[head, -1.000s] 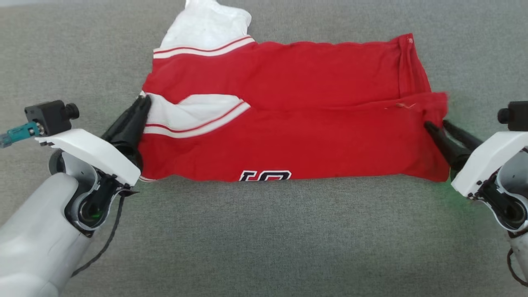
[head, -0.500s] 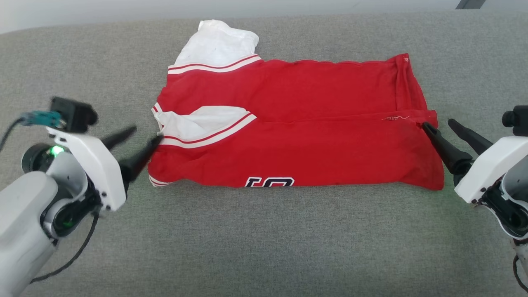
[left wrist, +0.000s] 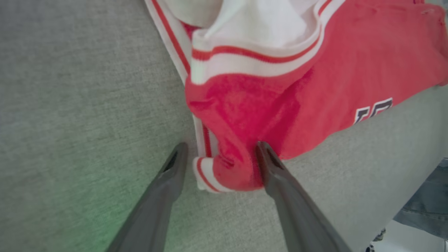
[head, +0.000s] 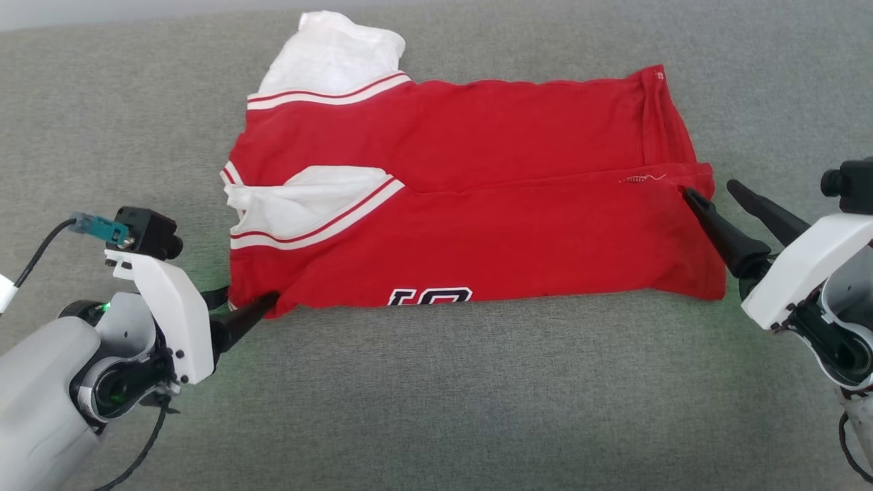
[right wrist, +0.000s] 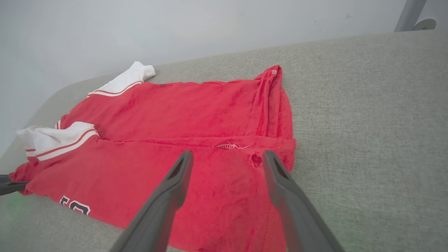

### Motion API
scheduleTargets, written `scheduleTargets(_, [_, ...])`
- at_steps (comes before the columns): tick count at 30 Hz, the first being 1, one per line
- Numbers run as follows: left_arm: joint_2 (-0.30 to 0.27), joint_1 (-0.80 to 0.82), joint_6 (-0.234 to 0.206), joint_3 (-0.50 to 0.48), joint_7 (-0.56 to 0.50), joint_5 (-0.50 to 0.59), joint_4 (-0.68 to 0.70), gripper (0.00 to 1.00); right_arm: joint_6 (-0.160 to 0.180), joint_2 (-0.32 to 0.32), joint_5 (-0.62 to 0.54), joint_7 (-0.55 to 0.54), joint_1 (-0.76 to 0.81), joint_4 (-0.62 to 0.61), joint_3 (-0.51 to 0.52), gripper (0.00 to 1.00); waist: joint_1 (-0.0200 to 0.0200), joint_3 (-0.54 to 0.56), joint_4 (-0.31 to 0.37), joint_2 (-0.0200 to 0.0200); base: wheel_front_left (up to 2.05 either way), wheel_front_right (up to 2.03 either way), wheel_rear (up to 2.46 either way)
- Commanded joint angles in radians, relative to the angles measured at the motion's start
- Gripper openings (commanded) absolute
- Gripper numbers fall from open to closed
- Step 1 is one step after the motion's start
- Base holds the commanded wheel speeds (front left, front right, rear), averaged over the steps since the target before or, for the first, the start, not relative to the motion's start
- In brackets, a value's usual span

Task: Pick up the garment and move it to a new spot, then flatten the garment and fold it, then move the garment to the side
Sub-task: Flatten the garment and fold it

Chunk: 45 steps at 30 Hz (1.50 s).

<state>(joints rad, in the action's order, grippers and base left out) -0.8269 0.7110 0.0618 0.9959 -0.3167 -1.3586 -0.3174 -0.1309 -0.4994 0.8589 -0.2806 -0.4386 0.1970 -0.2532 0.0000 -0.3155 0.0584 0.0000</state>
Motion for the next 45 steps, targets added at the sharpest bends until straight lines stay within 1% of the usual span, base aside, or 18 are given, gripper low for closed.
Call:
scheduleTargets(1, [0.017, -0.012, 0.009, 0.000, -0.006, -0.014, -0.017, 1.00, 0.001, 0.005, -0.010, -0.001, -0.006, -0.008, 0.002, 1.00, 0.0000, -0.010, 0.010, 0.0000, 0.00, 0.00, 0.00])
scheduleTargets(6, [0.071, -0.024, 0.024, 0.021, -0.062, -0.058, -0.106, 1.00, 0.001, 0.001, -0.013, -0.009, -0.014, -0.023, 0.008, 1.00, 0.0000, -0.023, 0.028, 0.0000, 0.00, 0.00, 0.00])
scheduleTargets(7, [0.079, -0.026, 0.028, 0.028, -0.074, -0.061, -0.118, 0.95, 0.001, 0.000, -0.015, -0.011, -0.015, -0.027, 0.010, 1.00, 0.0000, -0.026, 0.030, 0.0000, 0.00, 0.00, 0.00])
scheduleTargets(8, [0.086, -0.027, 0.032, 0.032, -0.079, -0.064, -0.128, 0.85, 0.001, -0.003, -0.018, -0.011, -0.016, -0.030, 0.012, 1.00, 0.0000, -0.028, 0.033, 0.0000, 0.00, 0.00, 0.00])
scheduleTargets(9, [0.095, -0.026, 0.037, 0.033, -0.083, -0.068, -0.136, 0.53, 0.001, -0.006, -0.019, -0.016, -0.016, -0.033, 0.013, 1.00, 0.0000, -0.030, 0.035, 0.0000, 0.00, 0.00, 0.00])
scheduleTargets(10, [0.101, -0.024, 0.039, 0.033, -0.087, -0.073, -0.142, 0.44, 0.001, -0.007, -0.018, -0.020, -0.016, -0.038, 0.014, 1.00, 0.0000, -0.032, 0.037, 0.0000, 0.00, 0.00, 0.00])
scheduleTargets(11, [0.107, -0.023, 0.045, 0.035, -0.091, -0.073, -0.146, 0.27, 0.001, -0.009, -0.021, -0.023, -0.016, -0.042, 0.015, 1.00, 0.0000, -0.034, 0.038, 0.0000, 0.00, 0.00, 0.00])
scheduleTargets(12, [0.111, -0.022, 0.049, 0.038, -0.091, -0.071, -0.150, 0.02, 0.001, -0.013, -0.024, -0.026, -0.016, -0.046, 0.016, 1.00, 0.0000, -0.035, 0.039, 0.0000, 0.00, 0.00, 0.00])
scheduleTargets(13, [0.114, -0.020, 0.049, 0.041, -0.093, -0.068, -0.153, 0.00, 0.001, -0.016, -0.025, -0.033, -0.016, -0.050, 0.016, 1.00, 0.0000, -0.036, 0.040, 0.0000, 0.00, 0.00, 0.00])
scheduleTargets(19, [0.116, -0.003, 0.061, 0.039, -0.080, -0.061, -0.160, 0.00, 0.001, -0.049, -0.040, -0.099, -0.004, -0.082, 0.005, 1.00, 0.0000, -0.041, 0.040, 0.0000, 0.00, 0.00, 0.00])
scheduleTargets(25, [0.129, 0.025, 0.065, 0.037, -0.064, -0.048, -0.149, 0.00, 0.001, -0.134, -0.039, -0.312, 0.019, -0.097, -0.037, 1.00, 0.0000, -0.057, 0.030, 0.0000, 0.00, 0.00, 0.00])
scheduleTargets(28, [0.139, 0.033, 0.064, 0.040, -0.055, -0.037, -0.148, 0.00, 0.001, -0.149, -0.051, -0.390, 0.009, -0.093, -0.040, 1.00, 0.0000, -0.066, 0.023, 0.0000, 0.00, 0.00, 0.00])
scheduleTargets(34, [0.152, 0.048, 0.066, 0.047, -0.041, -0.023, -0.144, 0.00, 0.001, -0.095, -0.035, -0.485, -0.050, -0.033, -0.070, 1.00, 0.0000, -0.079, 0.012, 0.0000, 0.00, 0.00, 0.00])
scheduleTargets(36, [0.156, 0.049, 0.066, 0.049, -0.040, -0.023, -0.140, 0.00, 0.001, -0.089, -0.054, -0.509, -0.069, 0.003, -0.101, 1.00, 0.0000, -0.082, 0.006, 0.0000, 0.00, 0.00, 0.00])
scheduleTargets(38, [0.160, 0.050, 0.066, 0.053, -0.034, -0.023, -0.132, 0.00, 0.001, -0.076, -0.063, -0.519, -0.083, 0.039, -0.131, 1.00, 0.0000, -0.083, -0.001, 0.0000, 0.00, 0.00, 0.00])
scheduleTargets(43, [0.161, 0.050, 0.067, 0.060, -0.029, -0.026, -0.121, 0.00, 0.001, -0.079, -0.080, -0.519, -0.098, 0.084, -0.187, 1.00, 0.0000, -0.078, -0.015, 0.0000, 0.00, 0.00, 0.00])
scheduleTargets(44, [0.160, 0.048, 0.067, 0.061, -0.028, -0.028, -0.119, 0.00, 0.001, -0.081, -0.079, -0.514, -0.097, 0.087, -0.200, 0.66, 0.0000, -0.075, -0.018, 0.0000, 0.00, 0.00, 0.00])
scheduleTargets(45, [0.157, 0.044, 0.067, 0.063, -0.026, -0.030, -0.116, 0.00, 0.001, -0.082, -0.069, -0.503, -0.098, 0.089, -0.206, 0.35, 0.0000, -0.073, -0.020, 0.0000, 0.00, 0.00, 0.00])
